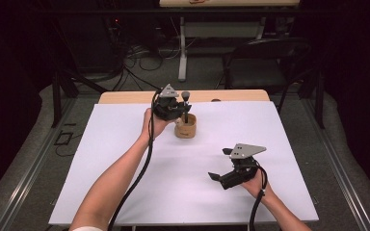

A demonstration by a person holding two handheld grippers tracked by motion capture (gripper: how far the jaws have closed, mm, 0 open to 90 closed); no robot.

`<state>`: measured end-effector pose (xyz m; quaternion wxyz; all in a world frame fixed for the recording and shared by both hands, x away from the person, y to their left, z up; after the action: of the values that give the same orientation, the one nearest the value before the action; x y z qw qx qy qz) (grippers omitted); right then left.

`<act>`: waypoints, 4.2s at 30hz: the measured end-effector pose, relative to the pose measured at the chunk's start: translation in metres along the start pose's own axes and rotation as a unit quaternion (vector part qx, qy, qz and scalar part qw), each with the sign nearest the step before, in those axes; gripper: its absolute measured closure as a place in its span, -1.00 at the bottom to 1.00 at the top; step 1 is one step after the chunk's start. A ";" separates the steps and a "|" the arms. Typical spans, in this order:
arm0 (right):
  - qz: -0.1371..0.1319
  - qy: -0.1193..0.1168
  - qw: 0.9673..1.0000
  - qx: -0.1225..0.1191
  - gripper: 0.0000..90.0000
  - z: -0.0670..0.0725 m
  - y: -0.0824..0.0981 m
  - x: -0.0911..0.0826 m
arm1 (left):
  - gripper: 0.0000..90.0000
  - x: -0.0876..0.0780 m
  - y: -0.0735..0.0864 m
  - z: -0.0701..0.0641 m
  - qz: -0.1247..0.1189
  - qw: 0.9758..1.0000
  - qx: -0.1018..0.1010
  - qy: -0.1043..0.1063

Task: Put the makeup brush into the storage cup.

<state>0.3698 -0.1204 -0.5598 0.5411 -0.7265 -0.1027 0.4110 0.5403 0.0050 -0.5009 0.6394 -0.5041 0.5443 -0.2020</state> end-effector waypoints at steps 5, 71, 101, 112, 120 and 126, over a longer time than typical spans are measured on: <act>0.001 -0.001 1.000 -0.001 -1.00 0.000 0.000 0.001 | 0.71 0.002 0.001 0.000 0.002 1.000 0.000 0.000; -0.031 0.016 0.999 0.016 -1.00 -0.012 -0.010 -0.011 | -1.00 -0.100 0.062 -0.054 -0.045 0.998 0.034 -0.009; -0.069 0.024 0.997 0.015 -1.00 -0.015 -0.019 -0.033 | -1.00 -0.151 0.107 -0.076 -0.085 0.996 0.021 -0.014; -0.070 0.021 0.997 0.013 -1.00 -0.014 -0.018 -0.041 | -1.00 -0.169 0.128 -0.078 -0.093 0.995 0.009 -0.021; -0.073 0.044 0.996 0.022 -1.00 -0.020 -0.014 -0.045 | -1.00 -0.181 0.142 -0.079 -0.101 0.994 -0.010 -0.037; -0.070 0.058 0.995 0.033 -1.00 -0.026 -0.006 -0.053 | -1.00 -0.190 0.153 -0.079 -0.101 0.993 -0.018 -0.060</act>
<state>0.3562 -0.1676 -0.5266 0.5975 -0.7216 -0.1082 0.3325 0.3629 0.1879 -0.5316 0.6382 -0.5788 0.4549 -0.2252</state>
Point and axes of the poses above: each handheld gripper's, and its own axes: x roughly forward along the jaws, y roughly out of its underside, z roughly to its left, the point moved 10 cm from there along x, roughly forward along the jaws, and after that the axes turned 12 degrees about y, right-handed, at the moved point
